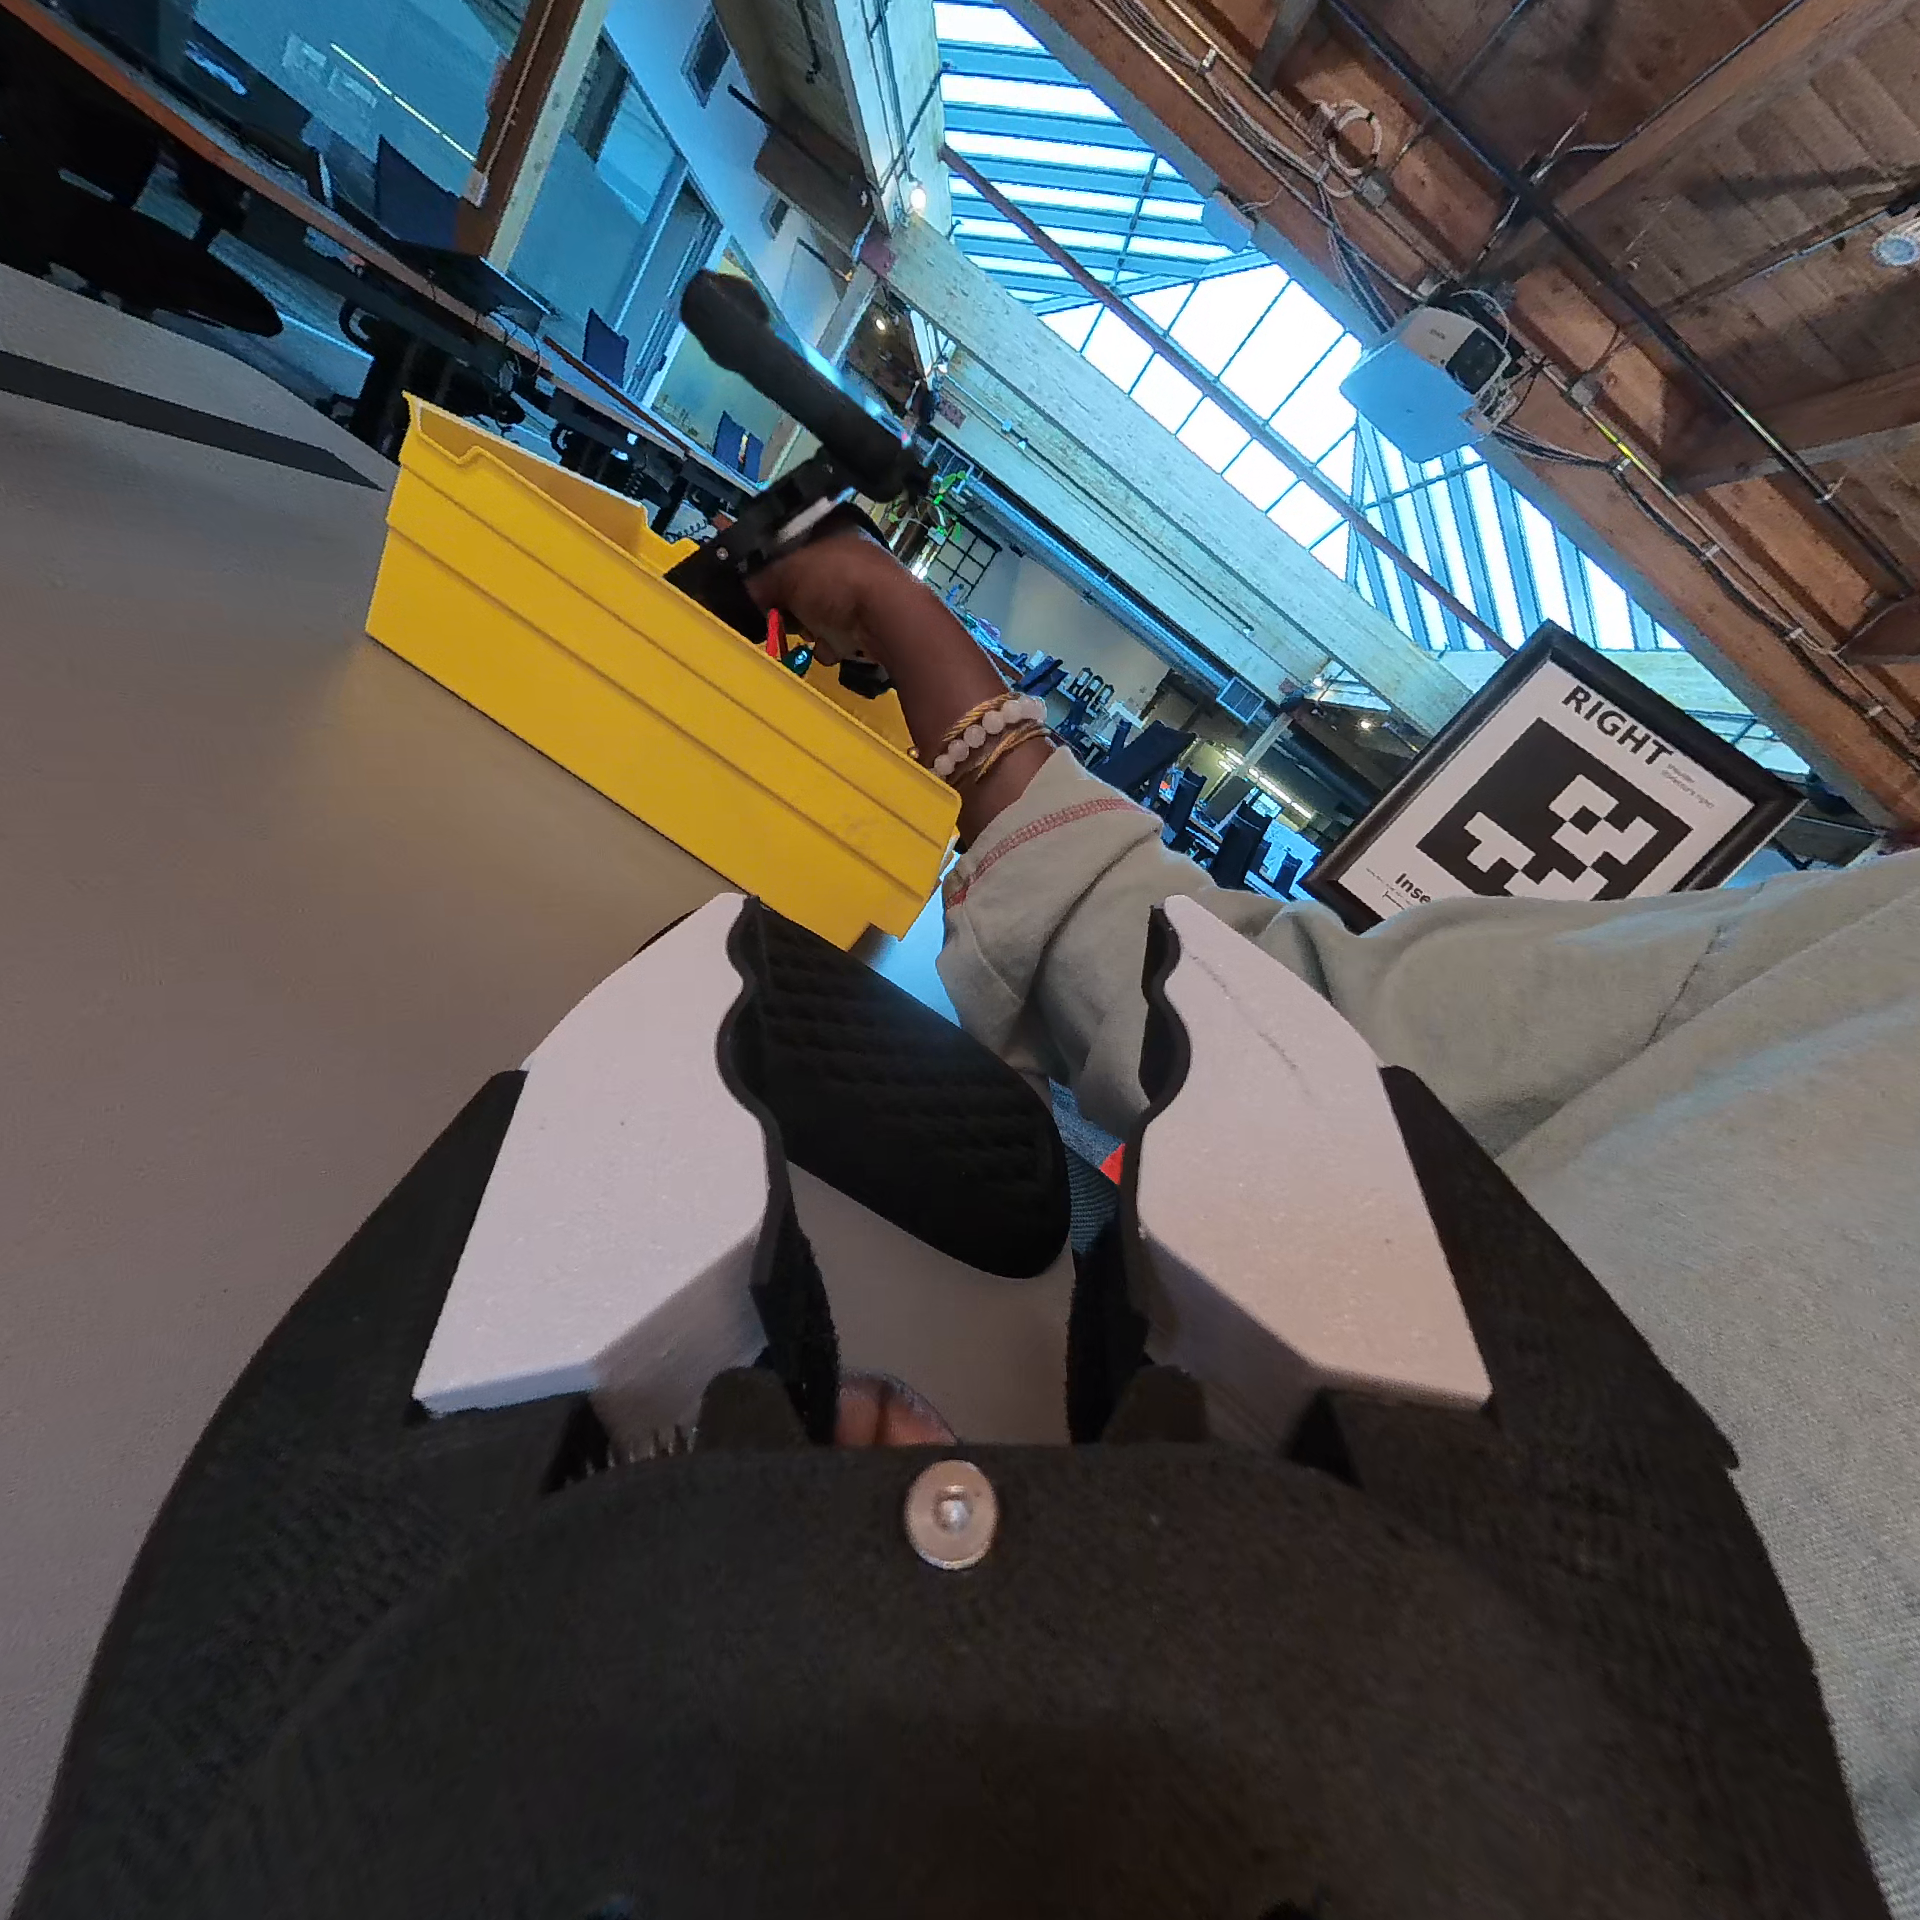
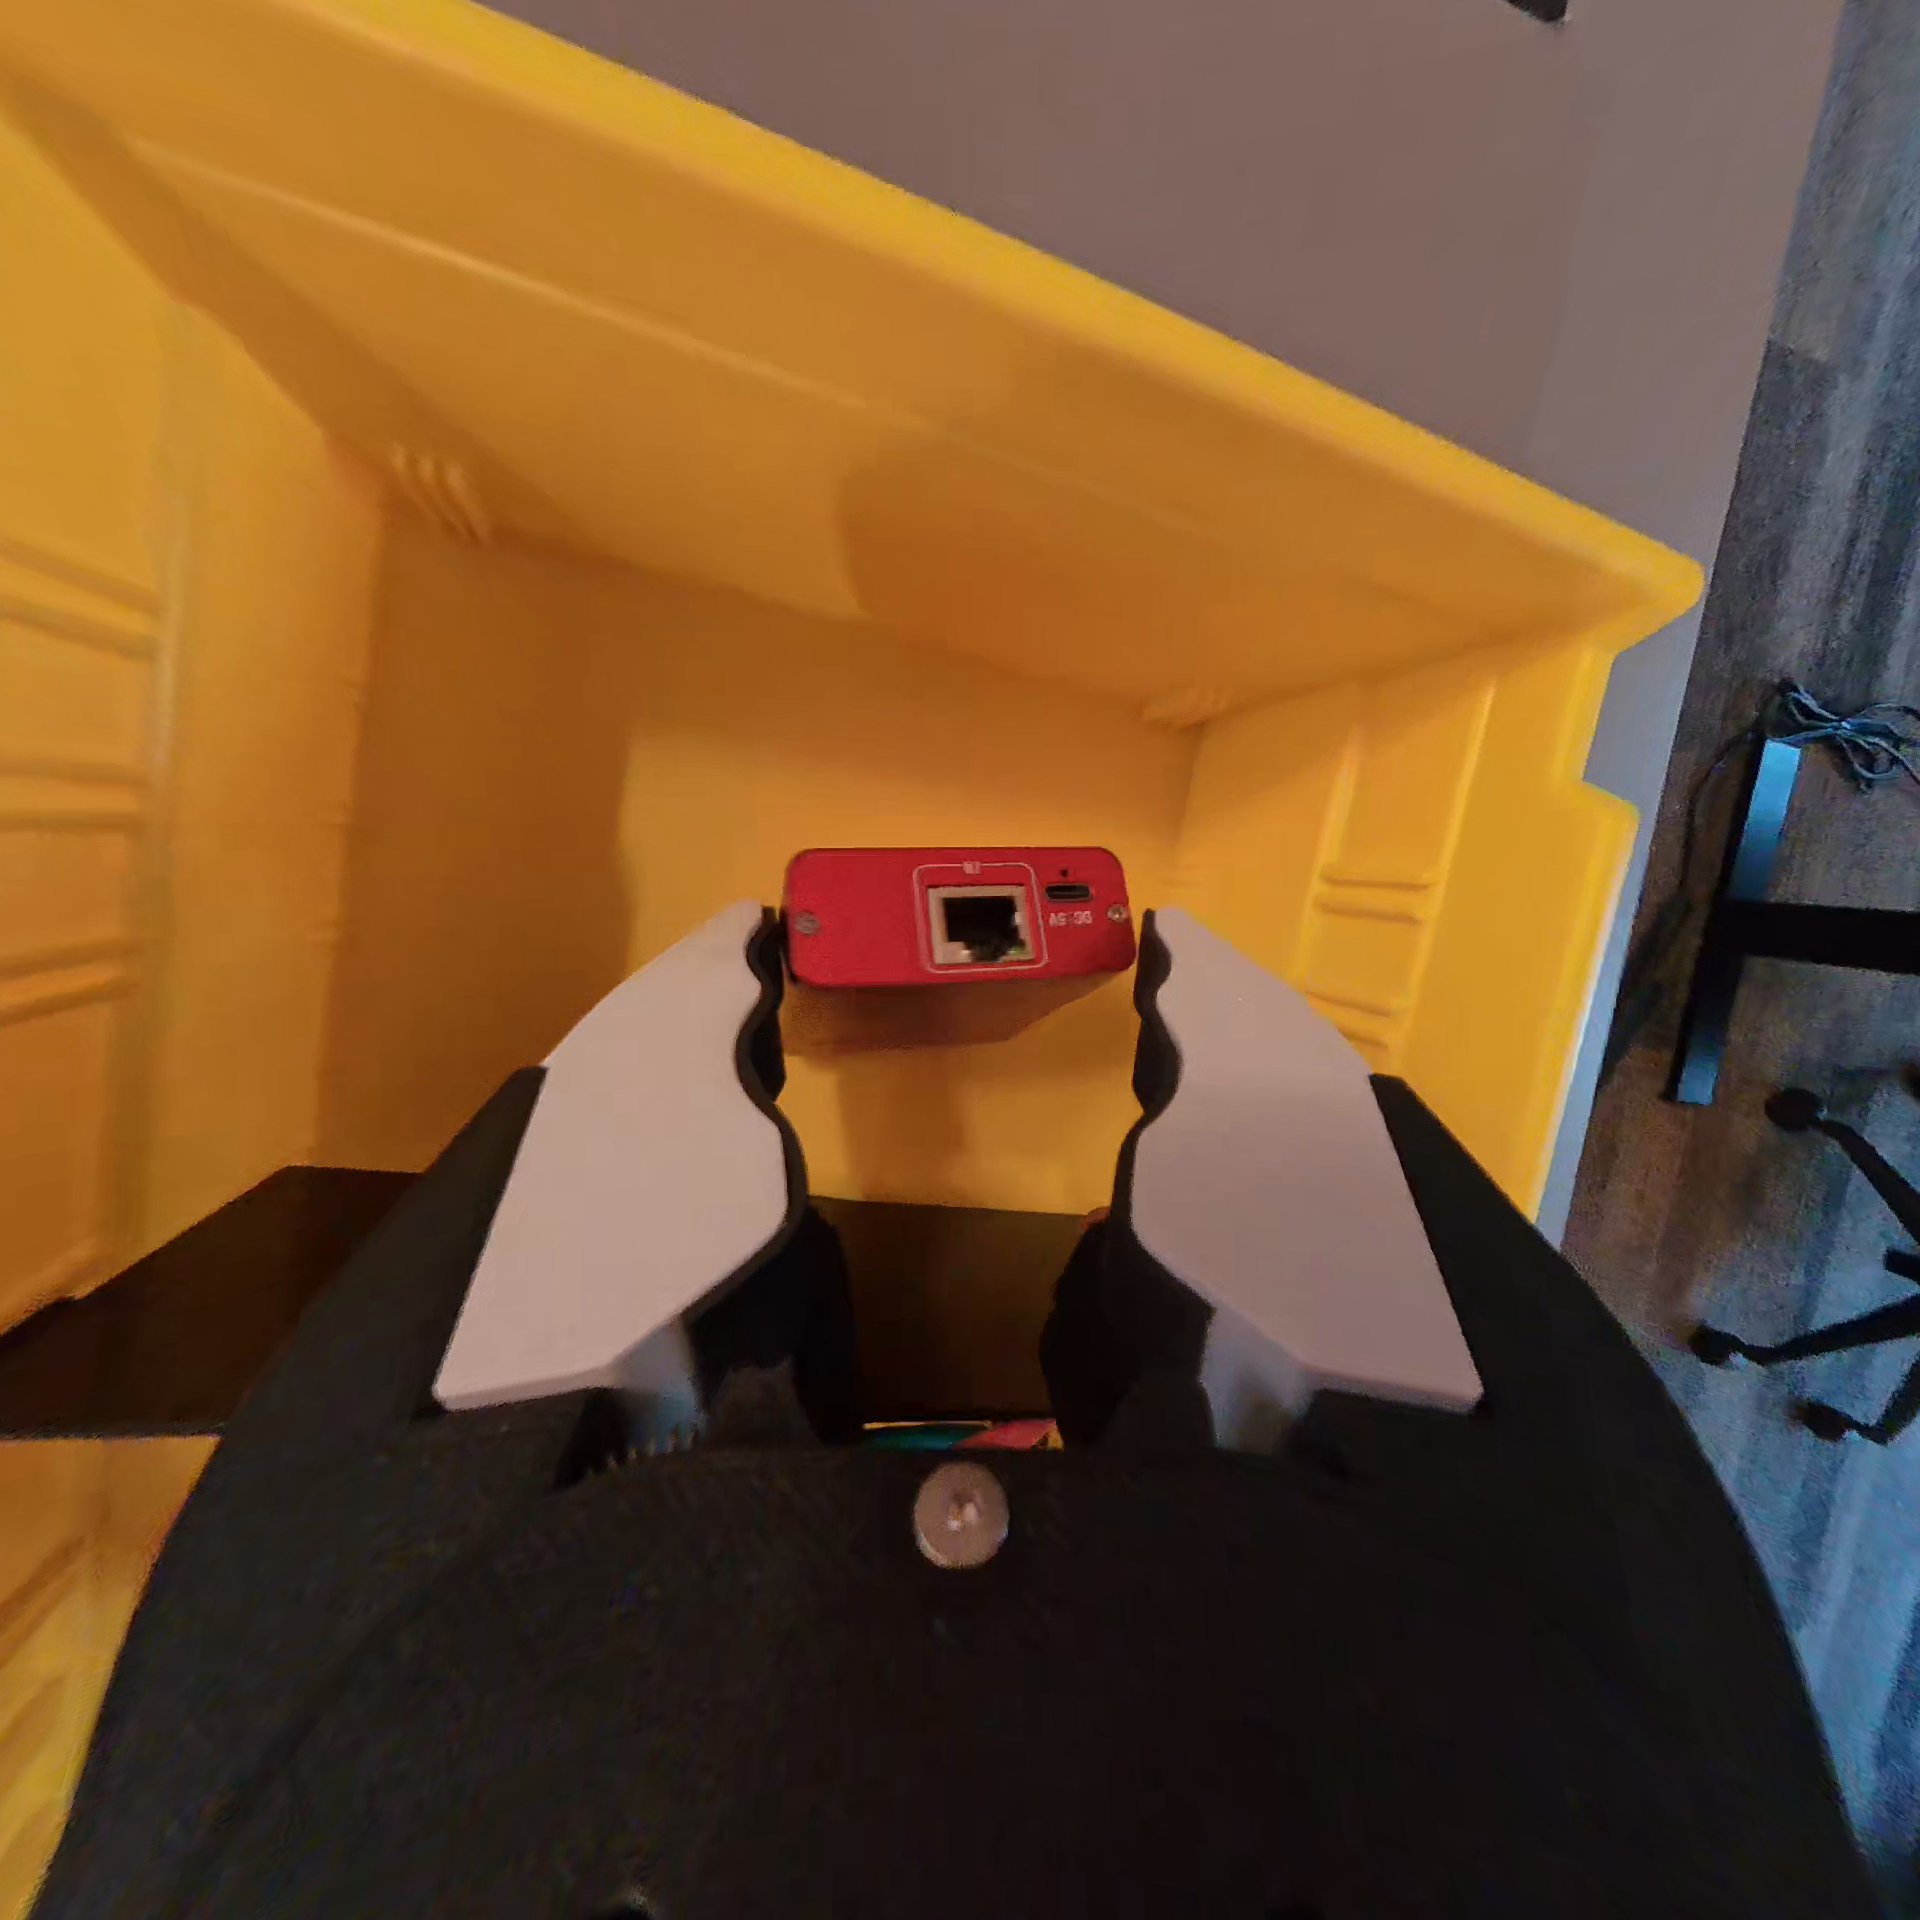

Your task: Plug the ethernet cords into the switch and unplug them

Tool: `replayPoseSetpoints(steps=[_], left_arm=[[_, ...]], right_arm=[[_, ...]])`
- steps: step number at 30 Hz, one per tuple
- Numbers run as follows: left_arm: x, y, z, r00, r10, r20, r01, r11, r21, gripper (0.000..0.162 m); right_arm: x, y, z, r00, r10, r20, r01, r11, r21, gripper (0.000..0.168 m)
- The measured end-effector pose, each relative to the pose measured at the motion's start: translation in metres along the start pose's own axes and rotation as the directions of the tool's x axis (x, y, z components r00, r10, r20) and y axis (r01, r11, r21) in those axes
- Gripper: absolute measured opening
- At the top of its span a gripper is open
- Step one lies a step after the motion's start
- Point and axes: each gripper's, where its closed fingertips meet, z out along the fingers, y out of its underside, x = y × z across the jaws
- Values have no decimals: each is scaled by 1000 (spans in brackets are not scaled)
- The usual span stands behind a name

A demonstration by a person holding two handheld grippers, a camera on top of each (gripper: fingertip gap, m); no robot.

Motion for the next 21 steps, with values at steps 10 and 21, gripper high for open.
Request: replayPoseSetpoints(steps=[10, 21], left_arm=[[0, 2, 1, 1000, 15, 9, -15, 1000, -13, 69], [0, 5, 2, 999, 39, 22, -39, 999, -27, 69]], right_arm=[[-18, -32, -78, 999, 3, 43, -20, 917, 399, 76], [-125, 91, -127, 957, -149, 249, 51, 931, 362, 75]])
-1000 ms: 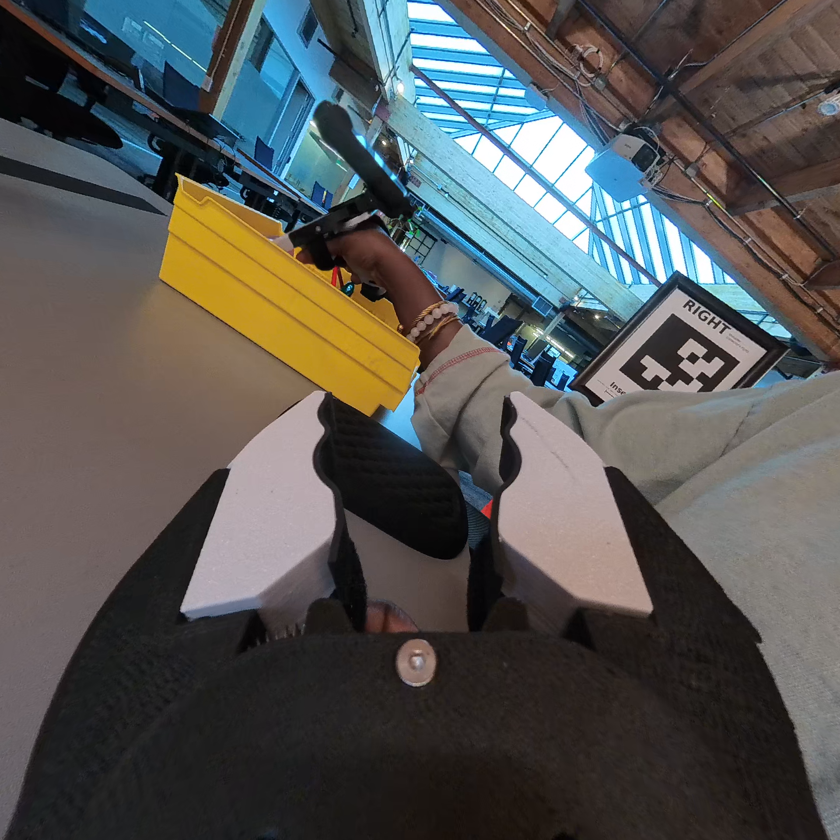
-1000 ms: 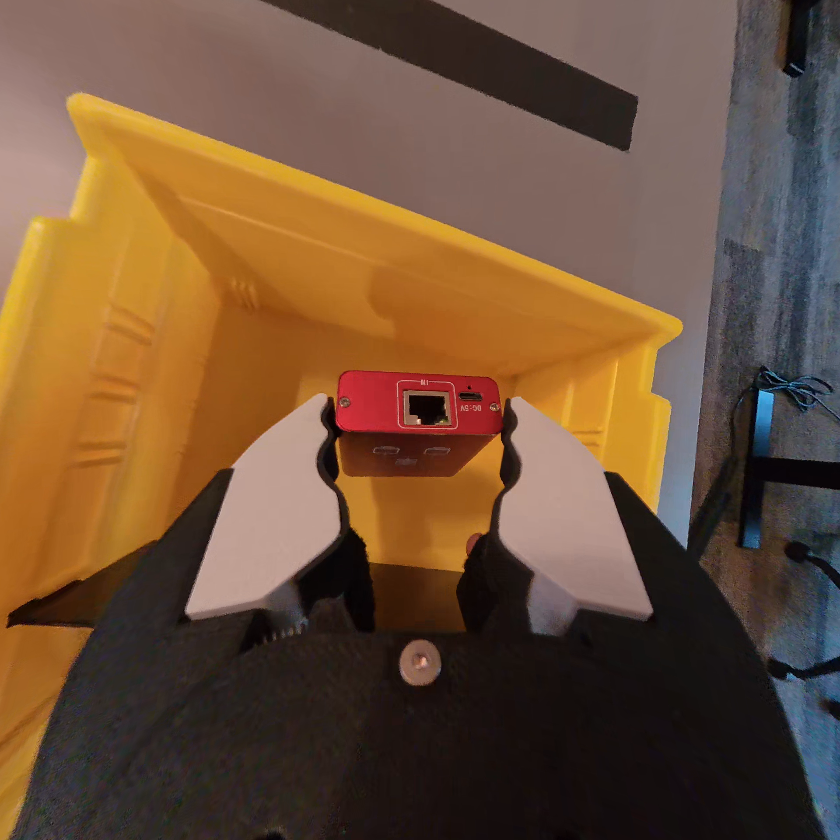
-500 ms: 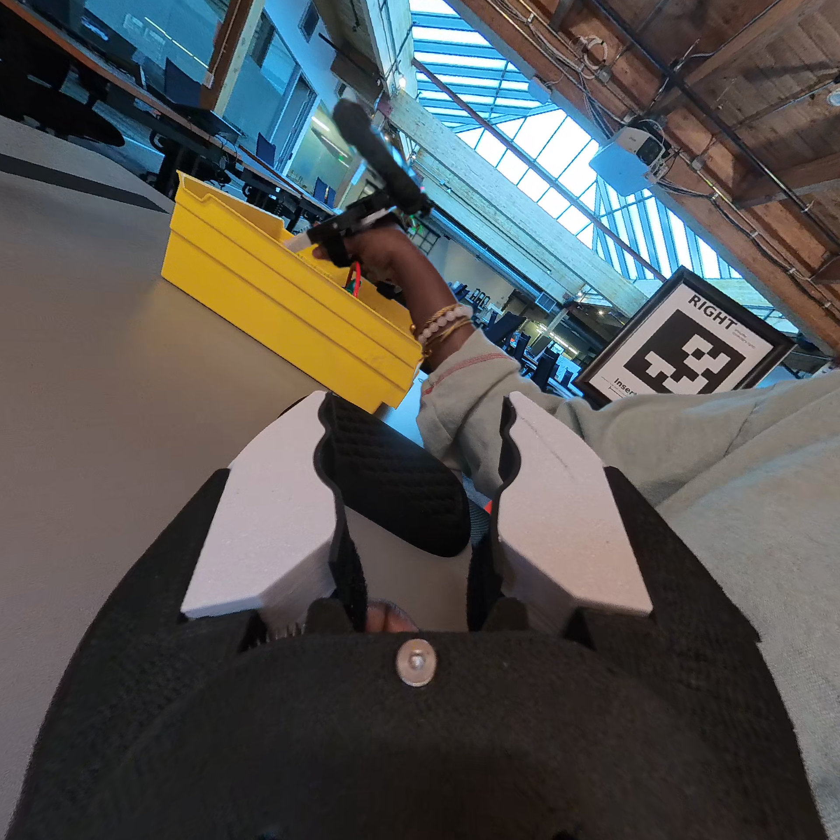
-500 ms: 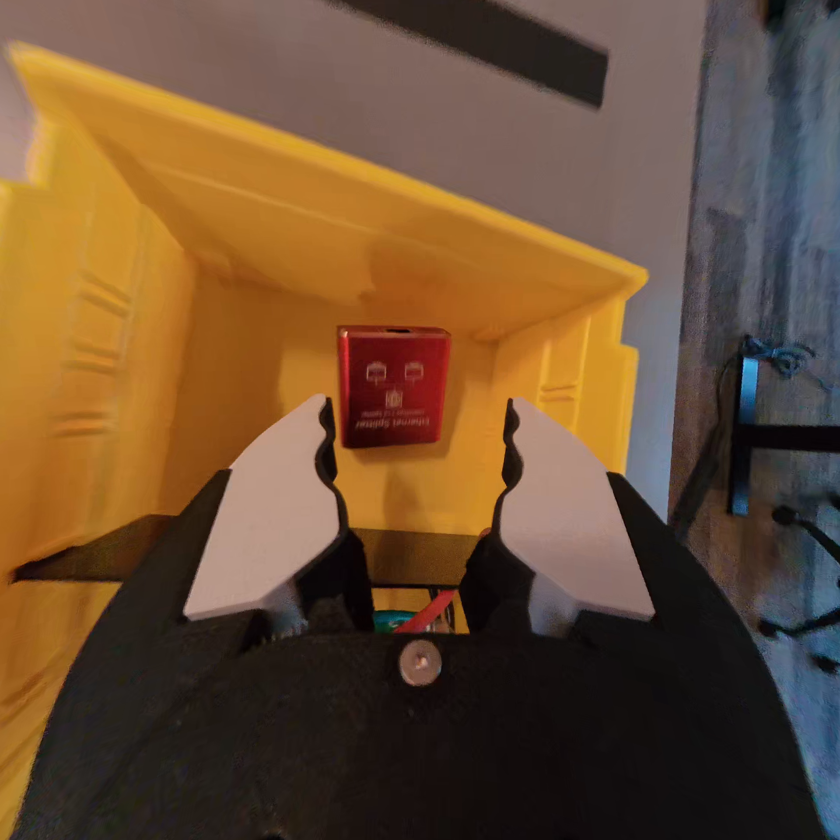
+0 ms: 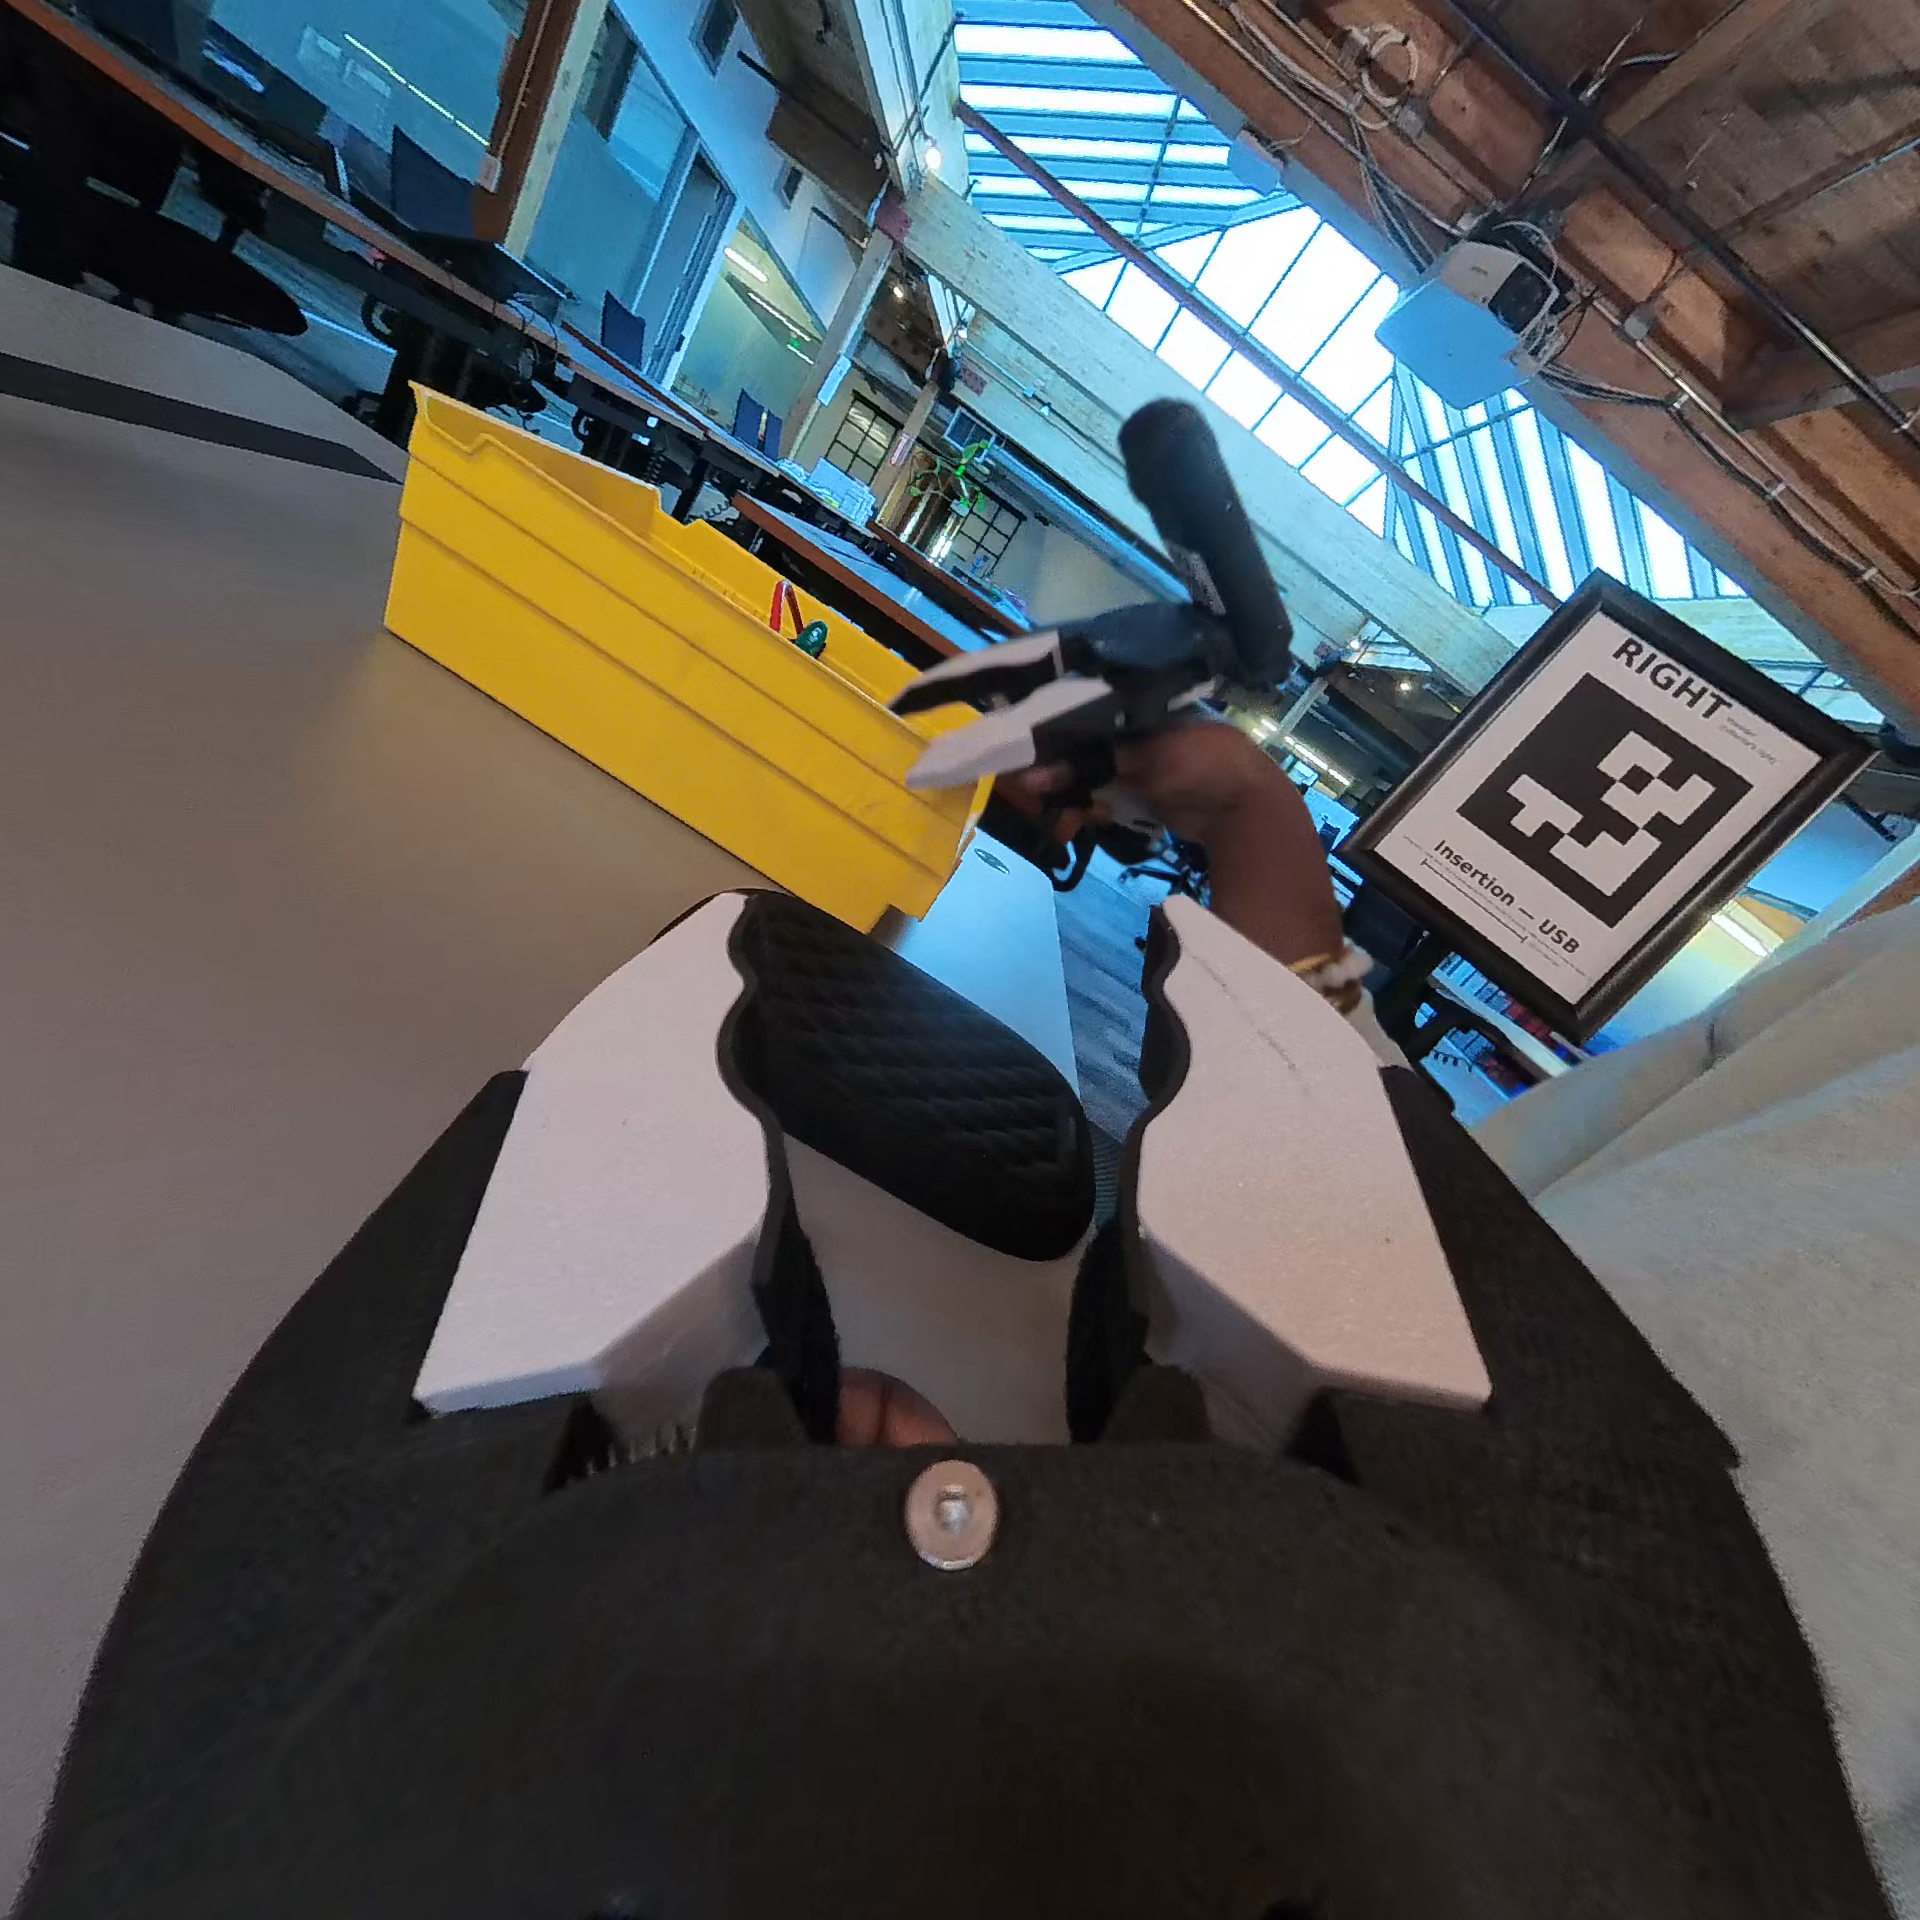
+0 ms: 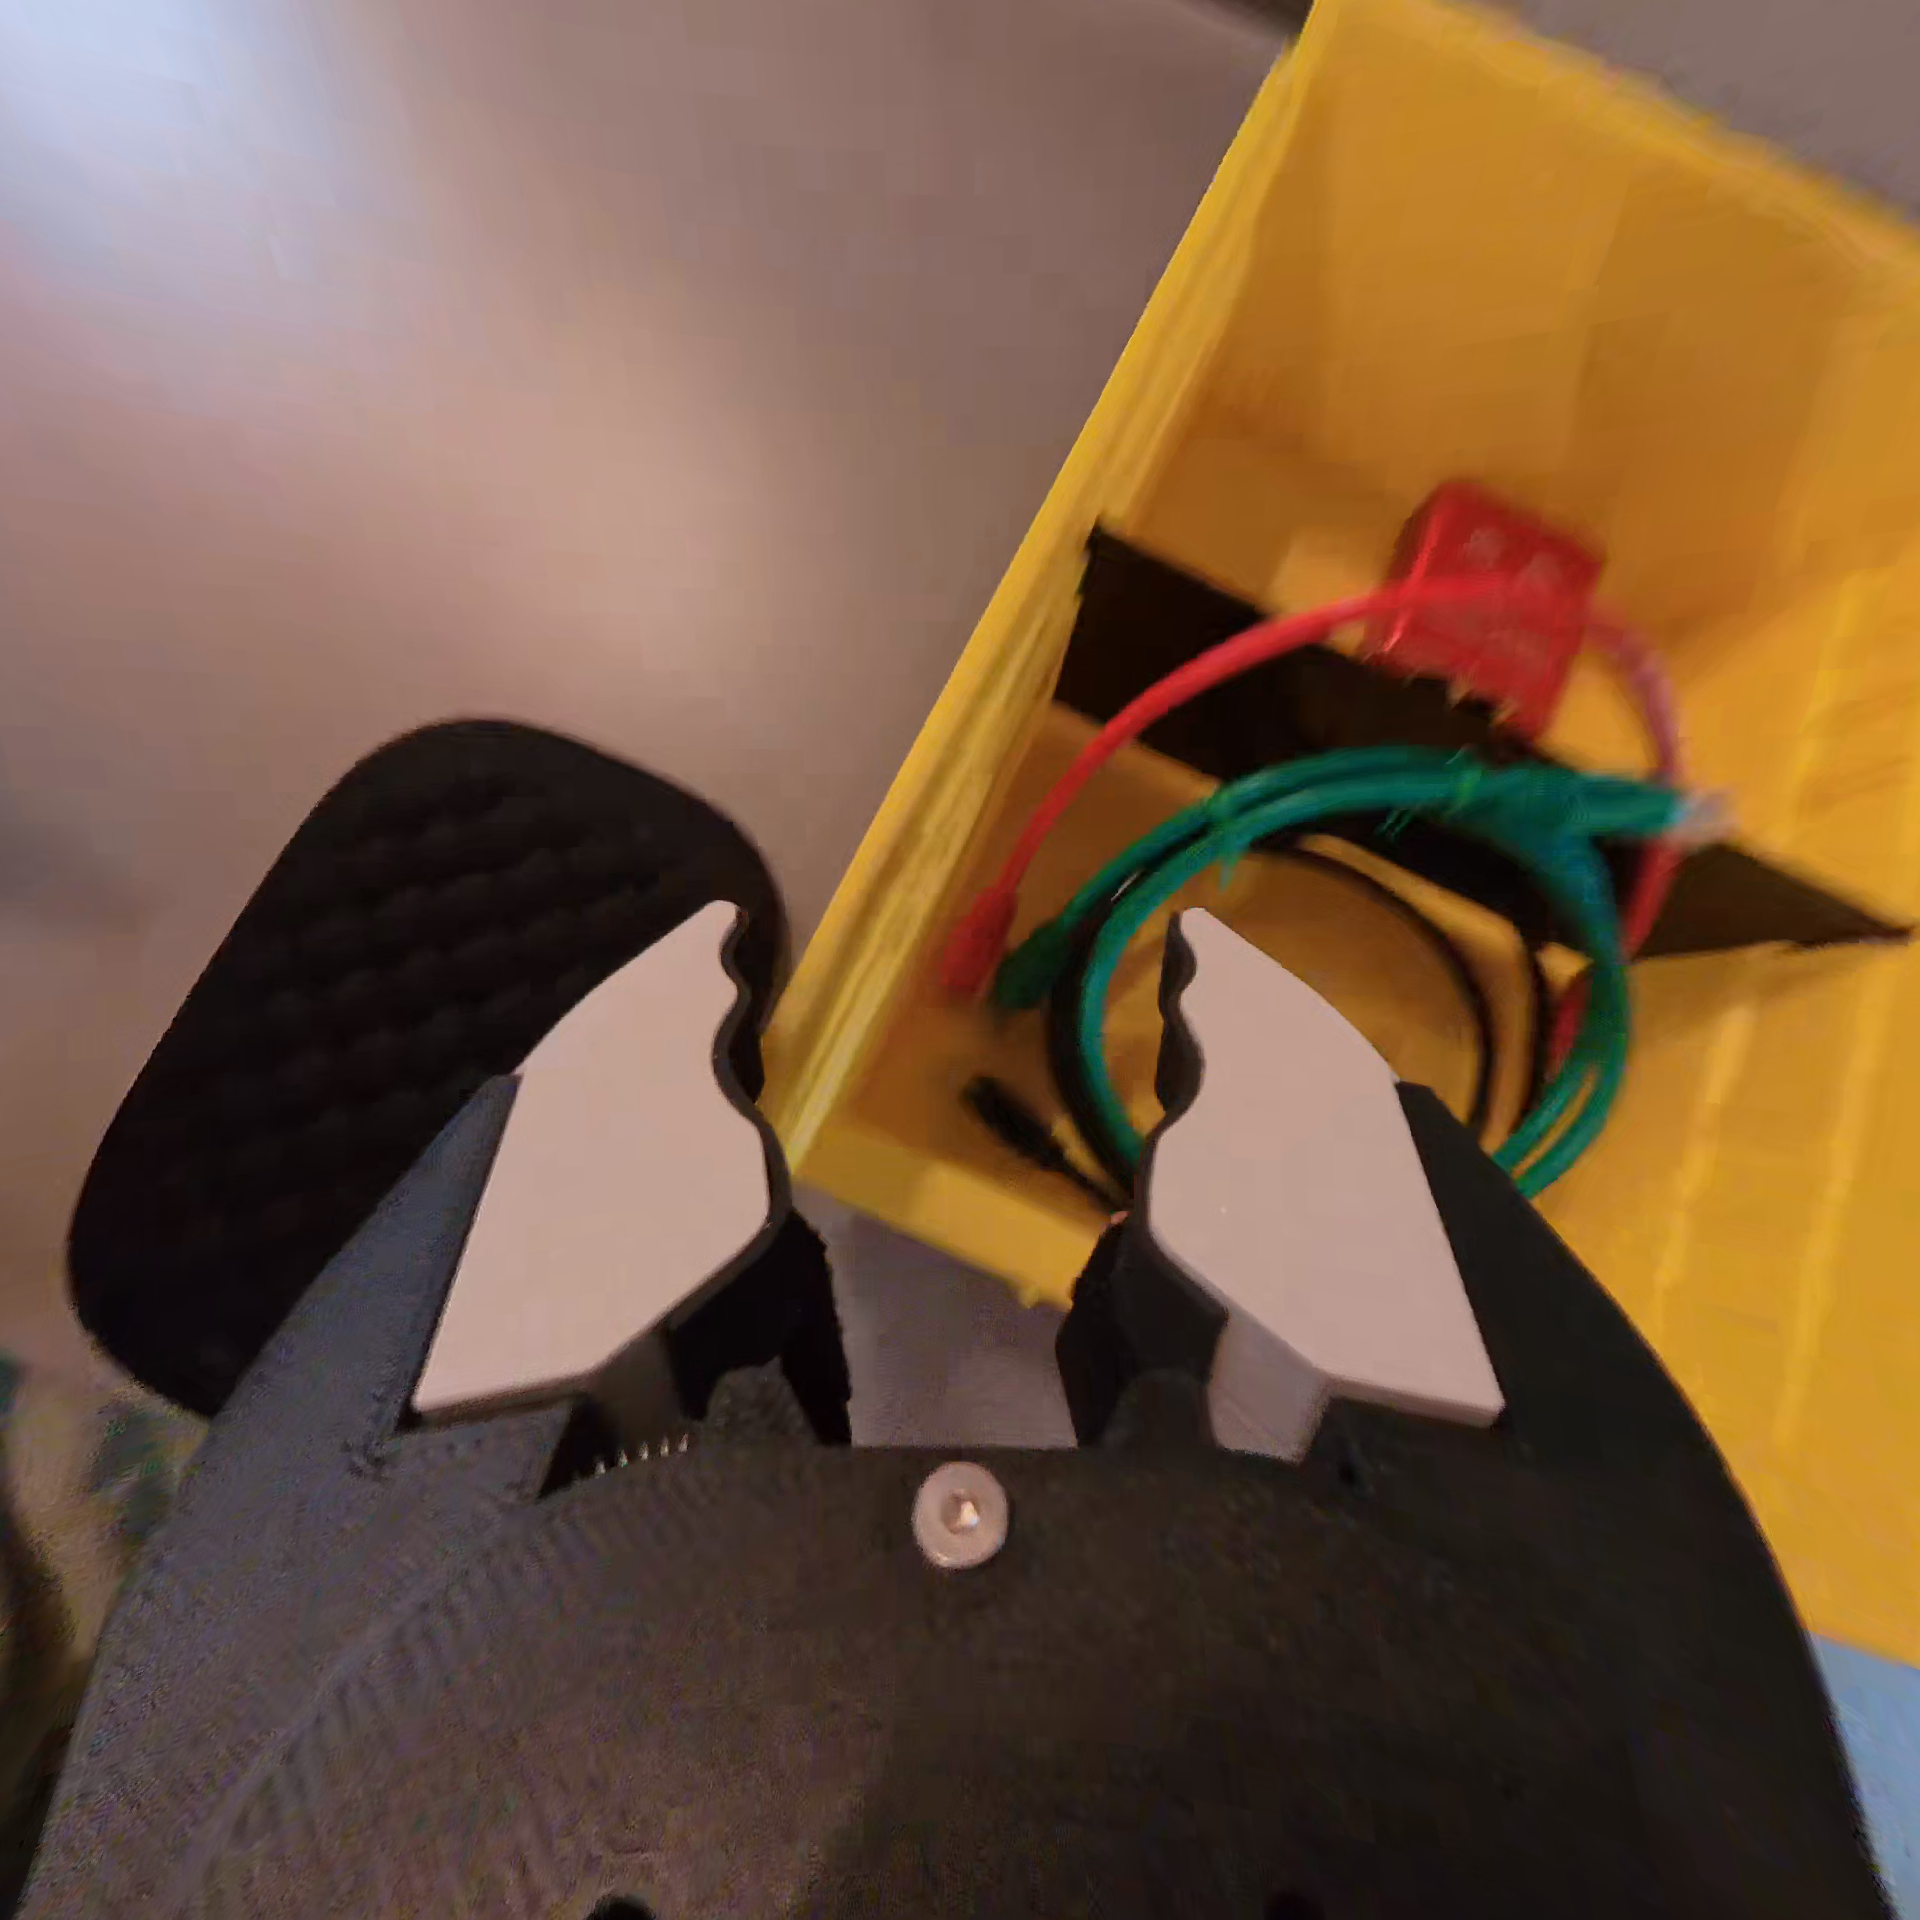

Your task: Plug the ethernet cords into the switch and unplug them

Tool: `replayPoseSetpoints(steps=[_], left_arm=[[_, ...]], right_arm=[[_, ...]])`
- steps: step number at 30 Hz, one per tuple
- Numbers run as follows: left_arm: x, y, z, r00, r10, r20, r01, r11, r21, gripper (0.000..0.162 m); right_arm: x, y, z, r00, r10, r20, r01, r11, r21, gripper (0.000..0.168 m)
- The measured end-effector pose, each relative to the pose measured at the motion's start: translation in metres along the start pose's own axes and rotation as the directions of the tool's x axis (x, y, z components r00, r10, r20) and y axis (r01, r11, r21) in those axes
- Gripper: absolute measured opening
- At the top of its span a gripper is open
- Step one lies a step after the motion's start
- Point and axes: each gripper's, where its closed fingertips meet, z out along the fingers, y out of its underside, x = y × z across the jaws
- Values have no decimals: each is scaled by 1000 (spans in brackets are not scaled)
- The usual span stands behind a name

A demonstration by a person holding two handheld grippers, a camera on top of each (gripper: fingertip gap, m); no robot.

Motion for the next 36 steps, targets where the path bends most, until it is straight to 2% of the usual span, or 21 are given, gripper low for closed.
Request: replayPoseSetpoints(steps=[2, 3, 4, 5, 6, 9, 11, 20, 24, 26, 29, 30, 32, 34, 36], left_arm=[[0, 0, 0, 1000, 3, 3, -3, 1000, -2, 69], [0, 1, 0, 1000, 3, 4, -3, 1000, -2, 69], [0, 1, 0, 1000, 3, 5, -2, 1000, -2, 69], [-1, 1, 0, 1000, 3, 6, -3, 1000, -2, 69], [-1, 1, 0, 1000, 3, 8, -3, 1000, -2, 69], [-1, 1, 1, 1000, 4, 8, -4, 1000, -3, 69], [0, 1, 1, 1000, 5, 7, -5, 1000, -6, 69], [0, -1, 1, 1000, 11, 11, -11, 1000, 3, 69], [-4, -8, -4, 987, 128, 97, -128, 992, -4, 68], [-3, -13, -12, 966, 211, 150, -202, 977, -74, 68], [-5, -43, -45, 873, 373, 315, -337, 927, -165, 69], [-9, -55, -62, 816, 425, 393, -372, 905, -206, 69], [-20, -77, -106, 650, 518, 556, -402, 855, -327, 70], [-33, -86, -160, 462, 588, 664, -321, 809, -493, 72], [-45, -77, -213, 344, 619, 706, -145, 778, -611, 76]], right_arm=[[-13, 25, 7, 999, 35, 20, -33, 996, -78, 73], [-19, 34, 12, 999, 35, 38, -31, 994, -108, 68], [-24, 38, 17, 998, 20, 53, -13, 993, -119, 55], [-27, 38, 21, 998, -6, 60, 12, 995, -104, 37], [-29, 35, 25, 998, -26, 62, 30, 997, -74, 27], [-16, 28, 33, 990, -127, -55, 123, 990, -70, 20], [-6, 21, 40, 971, -199, -130, 188, 978, -91, 17], [-28, -29, 82, 984, -158, -85, 156, 987, -36, 22], [-49, -48, 98, 982, -183, -55, 181, 983, -38, 24], [-61, -57, 104, 980, -194, -37, 193, 981, -32, 24], [-79, -67, 110, 978, -208, -13, 208, 978, -13, 25], [-85, -70, 112, 976, -217, -3, 217, 976, -5, 25], [-99, -76, 116, 971, -240, 24, 239, 971, 16, 28], [-115, -81, 119, 965, -258, 54, 255, 966, 45, 30], [-130, -85, 121, 959, -270, 82, 265, 962, 74, 32]])
